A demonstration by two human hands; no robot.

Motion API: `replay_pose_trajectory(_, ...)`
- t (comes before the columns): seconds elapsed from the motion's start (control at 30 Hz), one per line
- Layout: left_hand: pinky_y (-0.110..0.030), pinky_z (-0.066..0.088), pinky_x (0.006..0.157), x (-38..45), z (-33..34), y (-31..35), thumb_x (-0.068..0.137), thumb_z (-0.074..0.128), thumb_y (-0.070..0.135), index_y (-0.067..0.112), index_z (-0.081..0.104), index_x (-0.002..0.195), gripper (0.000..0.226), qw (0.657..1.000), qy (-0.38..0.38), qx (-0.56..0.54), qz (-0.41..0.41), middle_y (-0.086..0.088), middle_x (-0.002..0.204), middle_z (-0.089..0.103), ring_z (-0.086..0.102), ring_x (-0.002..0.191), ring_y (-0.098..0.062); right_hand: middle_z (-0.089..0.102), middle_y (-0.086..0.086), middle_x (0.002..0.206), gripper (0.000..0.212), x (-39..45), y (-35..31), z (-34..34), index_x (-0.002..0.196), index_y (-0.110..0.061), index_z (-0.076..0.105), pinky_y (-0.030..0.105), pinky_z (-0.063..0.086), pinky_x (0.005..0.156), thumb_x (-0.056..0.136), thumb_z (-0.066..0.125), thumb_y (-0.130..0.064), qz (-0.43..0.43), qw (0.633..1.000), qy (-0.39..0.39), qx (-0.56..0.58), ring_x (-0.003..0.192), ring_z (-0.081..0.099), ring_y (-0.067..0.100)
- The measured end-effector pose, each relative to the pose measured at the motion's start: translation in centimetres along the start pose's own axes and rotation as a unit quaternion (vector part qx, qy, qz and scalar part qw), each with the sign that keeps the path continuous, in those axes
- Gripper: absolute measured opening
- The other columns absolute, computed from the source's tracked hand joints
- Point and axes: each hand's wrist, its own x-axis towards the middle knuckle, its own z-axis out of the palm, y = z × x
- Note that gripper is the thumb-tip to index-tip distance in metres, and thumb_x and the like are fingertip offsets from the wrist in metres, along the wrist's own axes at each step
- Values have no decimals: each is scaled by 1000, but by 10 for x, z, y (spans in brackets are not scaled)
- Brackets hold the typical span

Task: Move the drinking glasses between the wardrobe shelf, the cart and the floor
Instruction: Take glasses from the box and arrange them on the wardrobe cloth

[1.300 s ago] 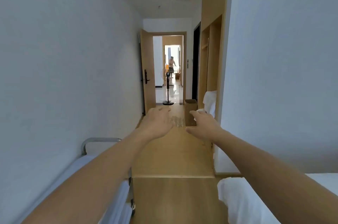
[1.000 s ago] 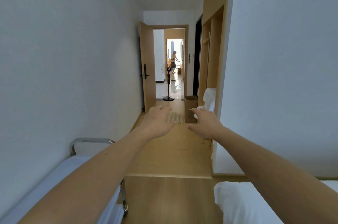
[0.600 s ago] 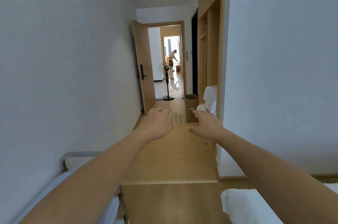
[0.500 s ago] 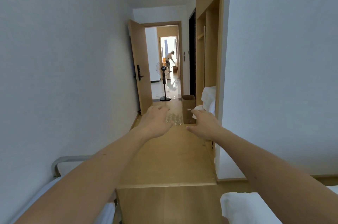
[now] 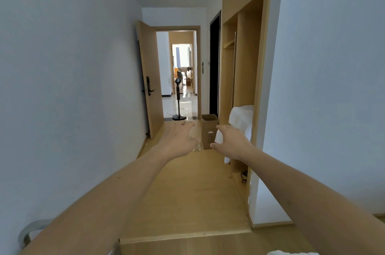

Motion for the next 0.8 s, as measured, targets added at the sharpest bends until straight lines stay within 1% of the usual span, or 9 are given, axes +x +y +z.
replay_pose_trajectory(0.07, -44, 34, 115, 14, 6, -17, 96, 58, 46, 21, 41, 152, 64, 1000, -11, -1, 5, -4, 155, 42, 34, 143, -28, 53, 8, 145, 69, 16, -5, 11, 146, -20, 46, 42, 46, 100, 87, 69, -47, 5, 1000, -3, 5, 128, 52, 30)
replay_pose_trajectory(0.17, -45, 37, 112, 36, 17, -40, 95, 59, 47, 21, 45, 147, 60, 999, -29, -19, -1, -5, 151, 44, 34, 141, -30, 54, 11, 143, 62, 38, -8, 32, 143, -18, 48, 41, 47, 95, 89, 65, -46, 12, 1000, -19, 9, 118, 57, 28)
replay_pose_trajectory(0.23, -46, 40, 108, 47, 25, -52, 95, 59, 47, 20, 48, 143, 56, 999, -35, -22, 1, -6, 144, 49, 37, 137, -30, 51, 10, 146, 64, 50, -6, 43, 145, -16, 46, 41, 46, 98, 90, 65, -45, 20, 999, -29, 4, 125, 54, 30)
replay_pose_trajectory(0.3, -44, 43, 104, 57, 33, -62, 94, 59, 46, 20, 51, 139, 52, 999, -38, -29, 5, -6, 139, 52, 42, 133, -28, 44, 10, 154, 72, 65, -5, 50, 152, -15, 39, 42, 43, 104, 91, 65, -45, 29, 999, -37, -8, 134, 46, 32)
replay_pose_trajectory(0.4, -44, 44, 103, 73, 44, -78, 94, 59, 45, 21, 53, 136, 49, 998, -44, -36, -6, -5, 137, 52, 44, 130, -27, 41, 10, 156, 76, 88, -1, 59, 155, -16, 34, 42, 42, 106, 92, 65, -43, 36, 998, -46, -20, 137, 43, 33)
replay_pose_trajectory(0.53, -46, 42, 107, 101, 59, -98, 94, 60, 47, 22, 50, 142, 55, 998, -52, -37, -20, -4, 142, 49, 42, 134, -27, 45, 11, 152, 68, 123, 7, 73, 150, -17, 41, 40, 43, 103, 92, 65, -43, 24, 998, -52, -28, 134, 46, 32)
replay_pose_trajectory(0.67, -47, 39, 111, 142, 73, -110, 94, 62, 49, 23, 44, 148, 63, 998, -46, -20, -25, -6, 151, 45, 37, 140, -29, 46, 10, 152, 72, 165, 22, 84, 151, -18, 40, 40, 43, 105, 91, 66, -46, 7, 998, -47, -29, 135, 47, 30)
replay_pose_trajectory(0.8, -44, 33, 117, 190, 89, -122, 94, 62, 47, 22, 37, 154, 69, 999, -45, -3, -22, -8, 158, 38, 29, 146, -29, 42, 8, 157, 79, 219, 43, 91, 155, -19, 34, 44, 40, 111, 90, 67, -48, 2, 999, -39, -15, 140, 42, 30)
